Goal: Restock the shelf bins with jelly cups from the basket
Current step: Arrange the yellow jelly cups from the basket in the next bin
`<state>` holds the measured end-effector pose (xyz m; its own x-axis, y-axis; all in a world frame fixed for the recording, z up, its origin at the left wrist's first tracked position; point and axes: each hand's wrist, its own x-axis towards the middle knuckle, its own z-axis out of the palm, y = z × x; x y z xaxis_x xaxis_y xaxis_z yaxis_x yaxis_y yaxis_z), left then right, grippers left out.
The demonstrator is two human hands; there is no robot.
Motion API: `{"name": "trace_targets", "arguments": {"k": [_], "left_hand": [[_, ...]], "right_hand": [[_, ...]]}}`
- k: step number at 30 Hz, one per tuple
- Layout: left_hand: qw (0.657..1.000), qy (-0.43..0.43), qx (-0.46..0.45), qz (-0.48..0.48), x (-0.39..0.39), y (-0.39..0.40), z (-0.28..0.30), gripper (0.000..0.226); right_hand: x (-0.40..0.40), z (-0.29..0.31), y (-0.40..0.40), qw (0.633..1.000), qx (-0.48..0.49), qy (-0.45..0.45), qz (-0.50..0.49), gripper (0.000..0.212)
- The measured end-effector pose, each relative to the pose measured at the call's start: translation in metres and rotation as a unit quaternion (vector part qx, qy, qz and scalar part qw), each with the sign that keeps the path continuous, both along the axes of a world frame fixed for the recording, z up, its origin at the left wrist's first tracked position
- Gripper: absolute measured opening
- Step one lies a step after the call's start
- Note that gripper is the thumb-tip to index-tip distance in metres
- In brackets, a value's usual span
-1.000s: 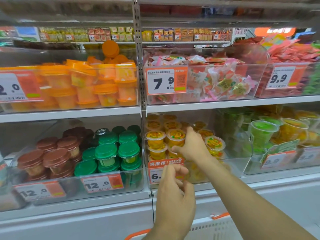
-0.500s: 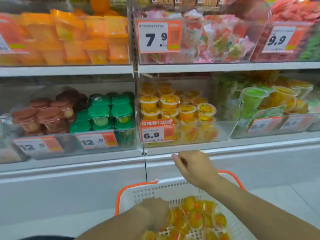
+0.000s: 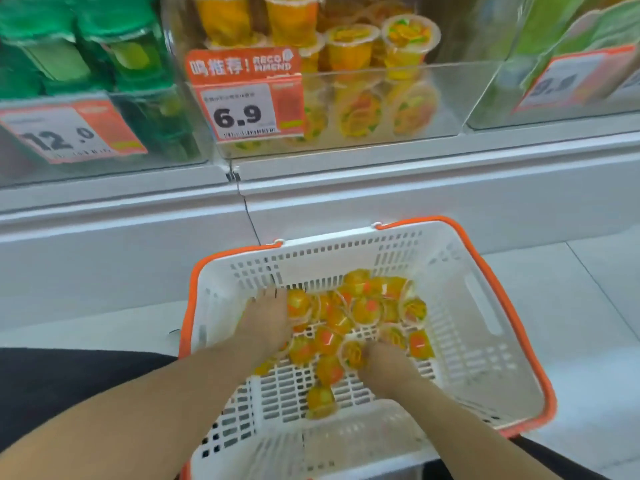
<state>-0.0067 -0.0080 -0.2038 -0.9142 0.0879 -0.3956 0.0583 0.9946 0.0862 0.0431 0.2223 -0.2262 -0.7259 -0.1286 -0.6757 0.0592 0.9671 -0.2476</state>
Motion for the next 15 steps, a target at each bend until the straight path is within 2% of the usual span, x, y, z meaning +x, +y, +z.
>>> {"name": "trace_targets", "arguments": {"k": [3,5,7,10,12,15], "left_hand": [[0.998,0.016,0.058,0.02,-0.025,0.005,-0.013,0.064],[0.996,-0.05,0.077,0.008,-0.032,0.011,-0.027,0.073],[0.992,-0.059,0.11,0.016,-0.033,0.016,-0.039,0.064],[0.983,0.001,0.166,0.078,-0.027,0.029,-0.047,0.052],[0.977,0.008,0.18,0.112,-0.018,0.038,-0.052,0.044],[0.98,0.003,0.165,0.115,-0.01,0.04,-0.058,0.036]], "right_hand": [[-0.011,0.001,0.001,0.999,-0.018,0.015,-0.046,0.043],[-0.017,-0.001,0.0,0.998,-0.031,0.006,-0.045,0.05],[-0.022,-0.003,-0.002,0.997,-0.04,-0.013,-0.057,0.057],[-0.031,-0.01,-0.005,0.992,-0.062,-0.01,-0.108,0.06],[-0.035,-0.013,-0.012,0.986,-0.087,-0.003,-0.142,0.059],[-0.039,-0.021,-0.025,0.983,-0.103,0.003,-0.151,0.06]]}}
